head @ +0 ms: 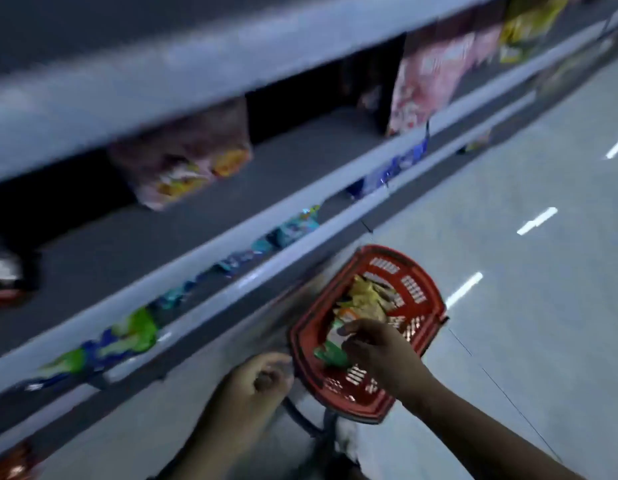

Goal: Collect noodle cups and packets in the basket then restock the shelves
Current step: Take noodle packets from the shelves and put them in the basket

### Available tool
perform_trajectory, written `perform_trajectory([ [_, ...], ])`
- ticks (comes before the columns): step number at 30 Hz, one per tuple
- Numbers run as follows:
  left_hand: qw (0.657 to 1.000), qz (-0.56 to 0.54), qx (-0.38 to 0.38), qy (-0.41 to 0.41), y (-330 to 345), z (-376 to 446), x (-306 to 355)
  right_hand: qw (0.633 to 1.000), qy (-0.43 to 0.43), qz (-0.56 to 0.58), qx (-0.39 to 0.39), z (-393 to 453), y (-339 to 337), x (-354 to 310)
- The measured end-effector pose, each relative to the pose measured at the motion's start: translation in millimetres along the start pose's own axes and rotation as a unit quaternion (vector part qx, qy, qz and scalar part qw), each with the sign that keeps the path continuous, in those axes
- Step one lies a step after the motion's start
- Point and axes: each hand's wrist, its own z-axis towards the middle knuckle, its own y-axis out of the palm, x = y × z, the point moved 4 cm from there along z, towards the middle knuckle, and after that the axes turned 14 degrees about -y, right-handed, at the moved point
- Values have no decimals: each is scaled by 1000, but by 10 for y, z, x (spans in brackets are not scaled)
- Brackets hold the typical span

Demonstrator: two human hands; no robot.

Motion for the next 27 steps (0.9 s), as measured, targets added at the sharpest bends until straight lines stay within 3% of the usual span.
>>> perform_trajectory([
  [5,989,13,-84,-119,1569,1821,-470,975,208,40,72,696,-225,2289],
  [8,982,54,-46,-174,2247,2945,-877,938,306,118,110,1106,-43,3375],
  [11,979,70,6,-193,2736,3947,-1411,902,357,197,140,1472,188,4236],
  [13,974,90,2,-208,3041,4448,-1691,882,386,236,135,1707,301,4638],
  [17,966,78,-1,-247,3437,5180,-2106,854,424,262,147,2069,398,5250],
  [20,971,64,12,-230,3571,5476,-2422,837,417,304,181,2242,535,5420],
  [24,975,74,52,-202,3438,5034,-2139,839,420,266,220,2112,523,5371],
  [27,981,34,73,-176,3231,4531,-1787,851,373,243,278,1862,365,5008],
])
